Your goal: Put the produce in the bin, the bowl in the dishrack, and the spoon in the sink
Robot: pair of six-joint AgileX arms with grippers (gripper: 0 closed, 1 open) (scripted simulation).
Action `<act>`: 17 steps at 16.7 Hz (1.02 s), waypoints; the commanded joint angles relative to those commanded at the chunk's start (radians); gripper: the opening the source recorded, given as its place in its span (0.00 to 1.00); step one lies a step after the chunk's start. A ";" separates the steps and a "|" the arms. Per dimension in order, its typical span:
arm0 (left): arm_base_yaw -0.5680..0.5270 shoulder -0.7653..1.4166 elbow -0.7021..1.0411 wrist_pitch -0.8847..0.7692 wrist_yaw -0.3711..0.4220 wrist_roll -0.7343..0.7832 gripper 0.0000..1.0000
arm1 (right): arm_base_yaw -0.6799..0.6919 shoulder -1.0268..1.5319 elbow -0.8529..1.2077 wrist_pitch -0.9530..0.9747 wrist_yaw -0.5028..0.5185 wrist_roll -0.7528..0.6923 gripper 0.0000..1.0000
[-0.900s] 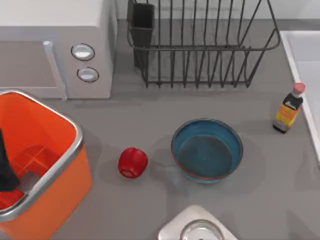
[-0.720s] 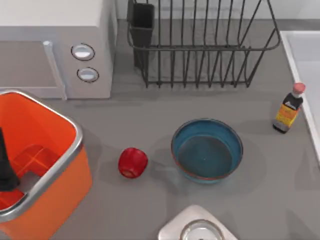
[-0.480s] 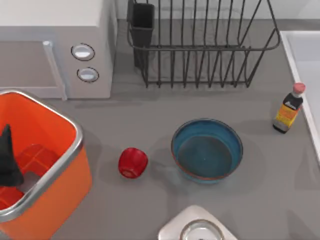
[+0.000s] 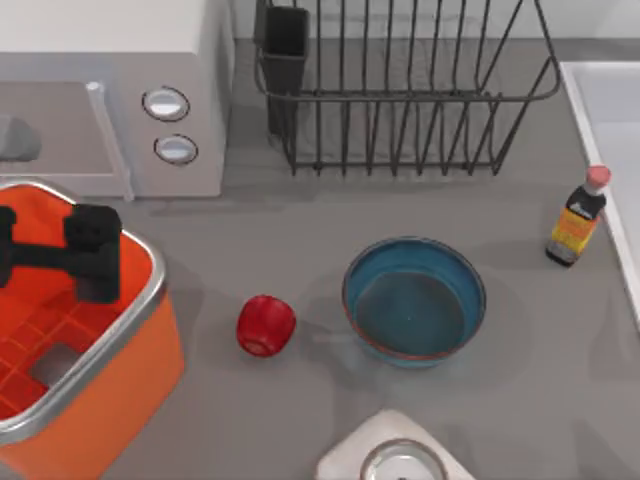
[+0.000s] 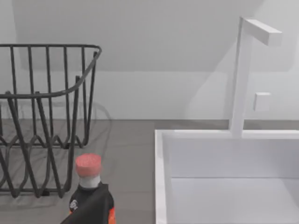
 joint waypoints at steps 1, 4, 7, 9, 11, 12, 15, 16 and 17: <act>-0.030 0.107 0.079 -0.055 0.004 -0.013 1.00 | 0.000 0.000 0.000 0.000 0.000 0.000 1.00; -0.119 0.425 0.311 -0.217 0.018 -0.051 1.00 | 0.000 0.000 0.000 0.000 0.000 0.000 1.00; -0.200 0.716 0.518 -0.363 0.031 -0.083 1.00 | 0.000 0.000 0.000 0.000 0.000 0.000 1.00; -0.245 0.878 0.631 -0.446 0.039 -0.101 1.00 | 0.000 0.000 0.000 0.000 0.000 0.000 1.00; -0.281 1.003 0.720 -0.513 0.044 -0.115 1.00 | 0.000 0.000 0.000 0.000 0.000 0.000 1.00; -0.295 1.050 0.753 -0.540 0.046 -0.120 1.00 | 0.000 0.000 0.000 0.000 0.000 0.000 1.00; -0.319 1.126 0.809 -0.585 0.050 -0.129 1.00 | 0.000 0.000 0.000 0.000 0.000 0.000 1.00; -0.321 1.130 0.813 -0.588 0.050 -0.129 1.00 | 0.000 0.000 0.000 0.000 0.000 0.000 1.00; -0.321 1.130 0.813 -0.588 0.050 -0.129 1.00 | 0.000 0.000 0.000 0.000 0.000 0.000 1.00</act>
